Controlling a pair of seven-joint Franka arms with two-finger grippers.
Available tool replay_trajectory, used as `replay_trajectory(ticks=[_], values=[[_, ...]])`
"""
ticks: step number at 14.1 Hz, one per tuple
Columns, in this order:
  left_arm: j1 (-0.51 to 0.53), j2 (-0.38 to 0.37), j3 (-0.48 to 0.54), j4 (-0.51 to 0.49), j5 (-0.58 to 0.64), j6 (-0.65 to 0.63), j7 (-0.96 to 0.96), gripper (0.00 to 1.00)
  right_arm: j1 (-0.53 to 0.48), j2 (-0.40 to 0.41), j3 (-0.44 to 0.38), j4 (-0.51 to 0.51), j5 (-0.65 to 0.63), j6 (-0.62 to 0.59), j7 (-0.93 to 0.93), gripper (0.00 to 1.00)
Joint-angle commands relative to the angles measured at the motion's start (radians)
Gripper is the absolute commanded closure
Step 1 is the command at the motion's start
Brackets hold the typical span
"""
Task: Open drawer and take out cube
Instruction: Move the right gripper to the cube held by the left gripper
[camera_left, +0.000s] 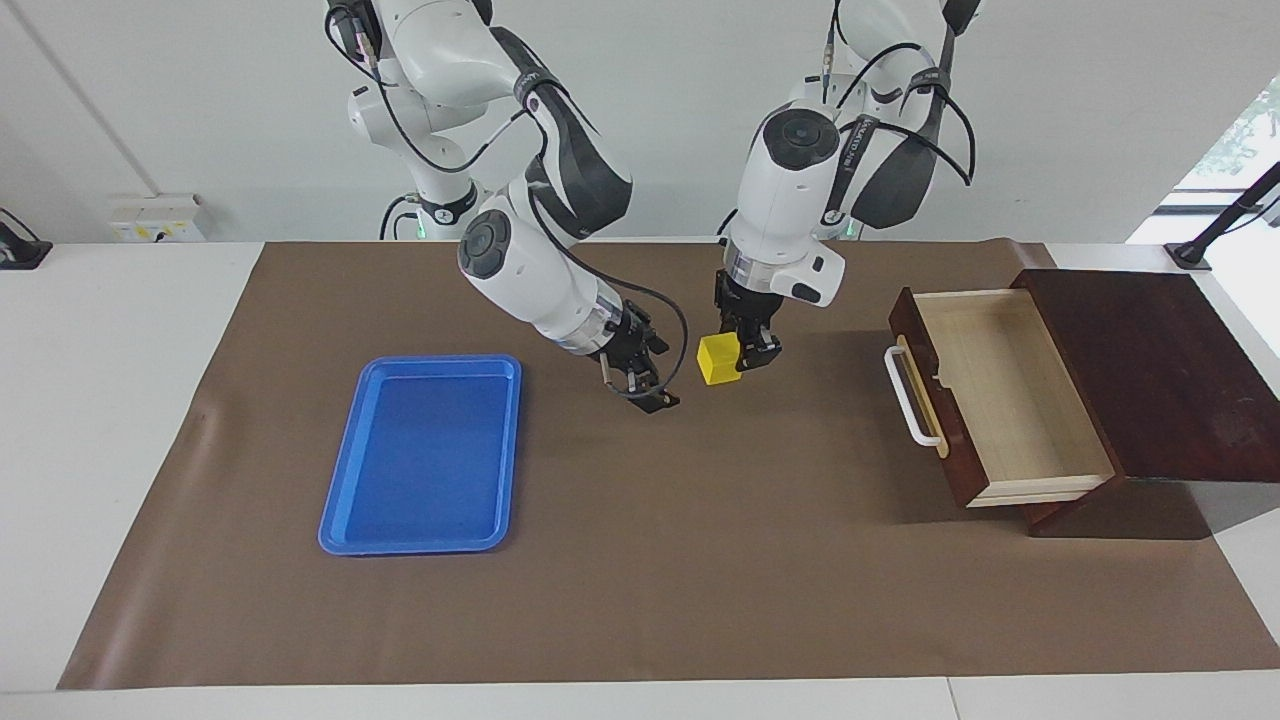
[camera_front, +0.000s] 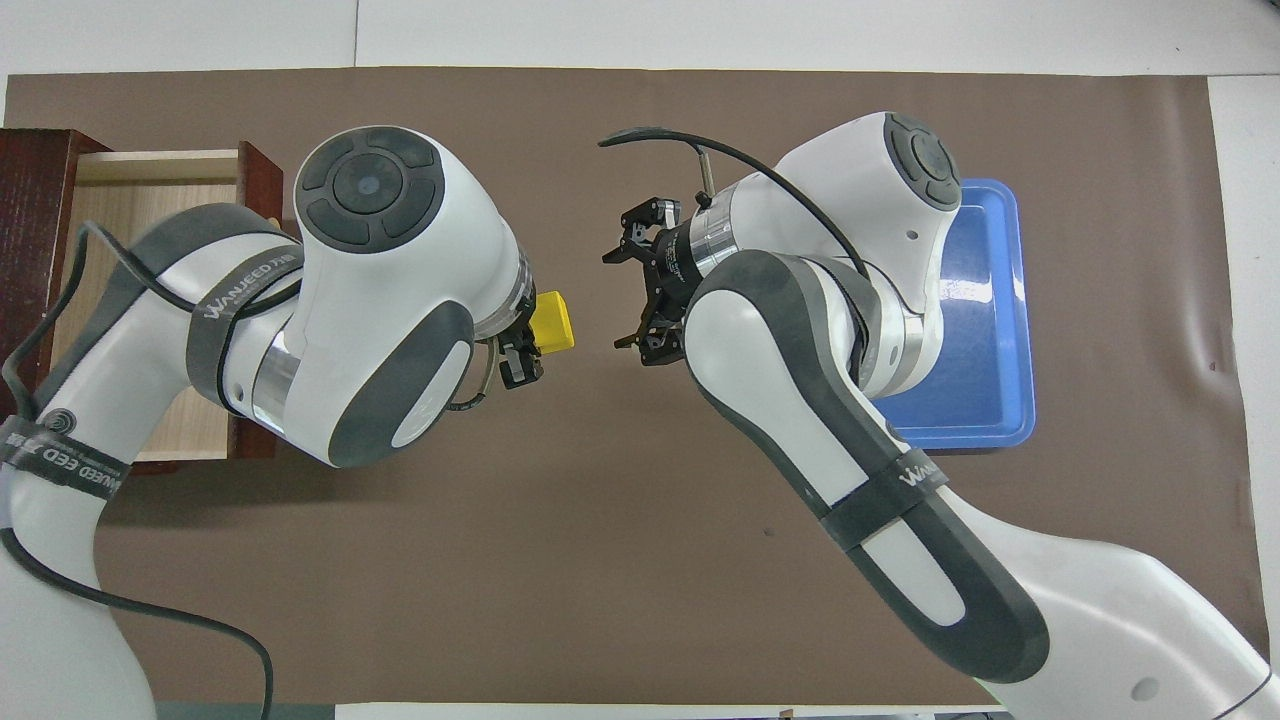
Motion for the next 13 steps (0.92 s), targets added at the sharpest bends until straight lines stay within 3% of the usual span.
replay_trajectory(ticks=[1,13], values=[[-0.002,-0.028,-0.001,-0.037,0.014,0.022,-0.017,1.00,0.022,-0.028,-0.003,-0.041,0.036,0.029,-0.053,0.07],[-0.002,-0.030,-0.003,-0.037,0.014,0.020,-0.018,1.00,0.088,-0.013,-0.003,-0.036,0.060,0.107,-0.005,0.06]])
